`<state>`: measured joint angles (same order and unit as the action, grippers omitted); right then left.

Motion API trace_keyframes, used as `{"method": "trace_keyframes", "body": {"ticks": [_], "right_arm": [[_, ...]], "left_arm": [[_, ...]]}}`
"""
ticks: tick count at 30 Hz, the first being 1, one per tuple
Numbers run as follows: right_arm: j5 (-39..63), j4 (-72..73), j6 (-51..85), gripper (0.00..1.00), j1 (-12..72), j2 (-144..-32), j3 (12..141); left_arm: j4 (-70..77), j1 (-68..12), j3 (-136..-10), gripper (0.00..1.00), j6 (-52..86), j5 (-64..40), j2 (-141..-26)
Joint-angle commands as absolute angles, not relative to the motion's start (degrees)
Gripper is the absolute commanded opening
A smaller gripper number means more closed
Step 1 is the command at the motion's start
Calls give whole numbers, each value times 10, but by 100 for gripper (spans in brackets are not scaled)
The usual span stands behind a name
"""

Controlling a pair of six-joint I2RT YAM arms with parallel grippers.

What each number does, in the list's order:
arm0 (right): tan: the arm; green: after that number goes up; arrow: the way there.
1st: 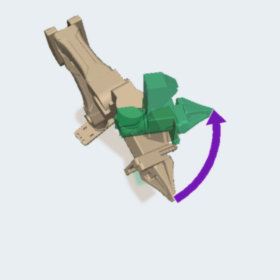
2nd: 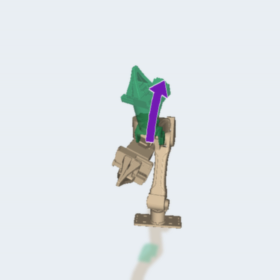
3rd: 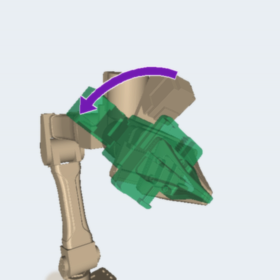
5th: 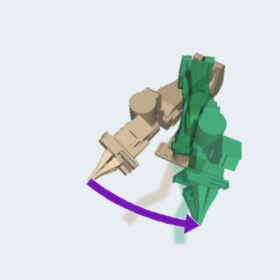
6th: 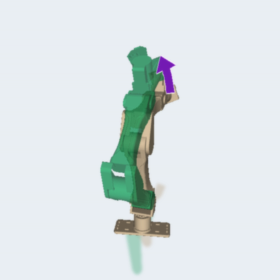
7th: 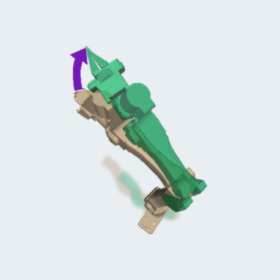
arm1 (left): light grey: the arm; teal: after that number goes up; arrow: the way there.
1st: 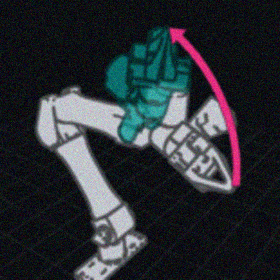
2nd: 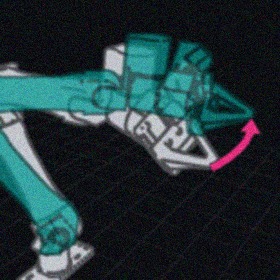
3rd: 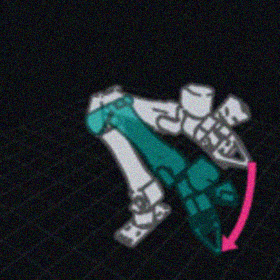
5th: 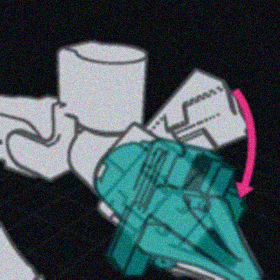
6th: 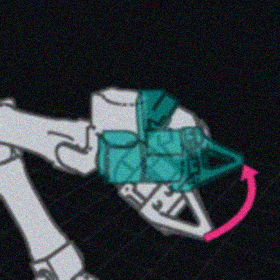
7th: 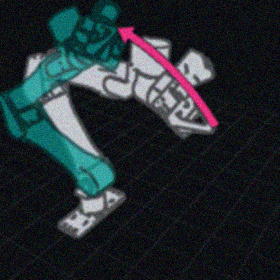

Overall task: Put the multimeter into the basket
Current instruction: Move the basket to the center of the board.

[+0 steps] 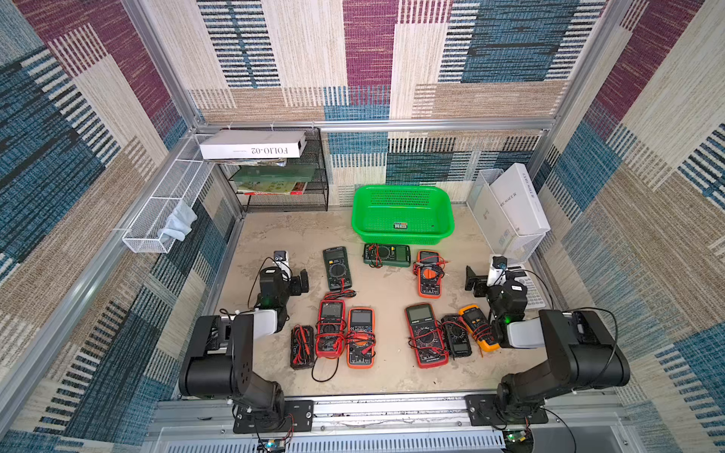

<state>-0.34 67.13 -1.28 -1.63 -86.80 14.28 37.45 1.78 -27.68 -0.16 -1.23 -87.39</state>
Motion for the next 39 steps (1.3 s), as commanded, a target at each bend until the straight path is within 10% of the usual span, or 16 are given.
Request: {"method": "trace_keyframes", "body": {"ticks": [1,35,39], "right_arm": [[-3,682,-15,100,-16,-866,142],[9,677,-10,100,-25,-862,144],[-38,444,15,99,-27,-808,259]], "left_arm": [[375,18,-278,99,-4,-17,-872],[371,20,-280,100,-10,-34,-869],[332,15,-289,99,-34,-78,-848]]}}
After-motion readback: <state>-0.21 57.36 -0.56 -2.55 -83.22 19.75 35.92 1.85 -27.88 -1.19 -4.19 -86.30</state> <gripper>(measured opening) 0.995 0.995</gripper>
